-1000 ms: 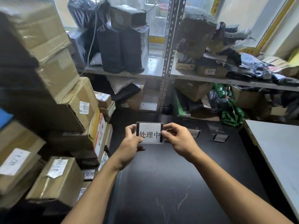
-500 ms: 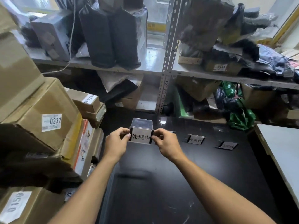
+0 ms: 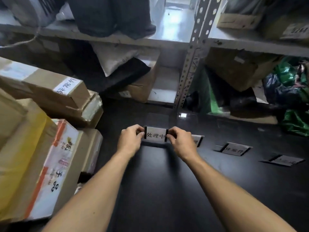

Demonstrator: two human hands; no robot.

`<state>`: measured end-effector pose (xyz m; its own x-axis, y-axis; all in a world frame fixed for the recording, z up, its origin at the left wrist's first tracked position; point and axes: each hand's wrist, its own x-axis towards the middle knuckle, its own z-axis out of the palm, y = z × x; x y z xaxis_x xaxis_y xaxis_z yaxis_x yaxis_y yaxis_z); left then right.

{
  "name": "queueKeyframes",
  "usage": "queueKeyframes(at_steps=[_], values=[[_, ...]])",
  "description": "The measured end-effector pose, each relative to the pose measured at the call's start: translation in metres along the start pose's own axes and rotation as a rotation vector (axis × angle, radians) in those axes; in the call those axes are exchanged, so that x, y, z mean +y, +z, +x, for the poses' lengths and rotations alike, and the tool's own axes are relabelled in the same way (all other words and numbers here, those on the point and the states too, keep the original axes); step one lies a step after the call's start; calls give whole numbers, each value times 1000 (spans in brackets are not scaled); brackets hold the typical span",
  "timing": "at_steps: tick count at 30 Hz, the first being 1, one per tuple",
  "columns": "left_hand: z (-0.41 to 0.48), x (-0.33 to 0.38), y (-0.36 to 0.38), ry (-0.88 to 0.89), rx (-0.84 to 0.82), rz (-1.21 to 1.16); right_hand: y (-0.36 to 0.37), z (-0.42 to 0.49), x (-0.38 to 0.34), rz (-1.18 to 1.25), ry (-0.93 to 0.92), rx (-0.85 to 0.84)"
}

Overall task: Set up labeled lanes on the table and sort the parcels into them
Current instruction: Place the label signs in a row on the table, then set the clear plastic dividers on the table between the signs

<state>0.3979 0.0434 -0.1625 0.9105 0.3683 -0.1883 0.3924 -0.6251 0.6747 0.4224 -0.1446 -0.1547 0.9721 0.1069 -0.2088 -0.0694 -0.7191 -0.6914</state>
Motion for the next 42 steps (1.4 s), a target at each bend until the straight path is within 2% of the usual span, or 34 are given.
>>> queueKeyframes(at_steps=[9, 25, 29, 31, 33, 38, 42], values=[[21, -12, 17, 44, -35, 150, 22, 19, 17, -131, -5, -18], [19, -11, 12, -30, -1, 230, 28, 14, 12, -63, 1, -45], [-12, 1, -18, -88, 204, -94, 24, -23, 10, 66, 74, 54], [-39, 3, -41, -84, 246, -312, 25, -51, 3, 128, 78, 66], [-74, 4, -66, -92, 264, -429, 29, -83, -13, 186, 69, 16], [-153, -5, -109, -81, 220, -259, 49, -157, -63, 239, 33, -133], [-196, -20, -131, -79, 161, -157, 60, -204, -93, 233, 28, -179]])
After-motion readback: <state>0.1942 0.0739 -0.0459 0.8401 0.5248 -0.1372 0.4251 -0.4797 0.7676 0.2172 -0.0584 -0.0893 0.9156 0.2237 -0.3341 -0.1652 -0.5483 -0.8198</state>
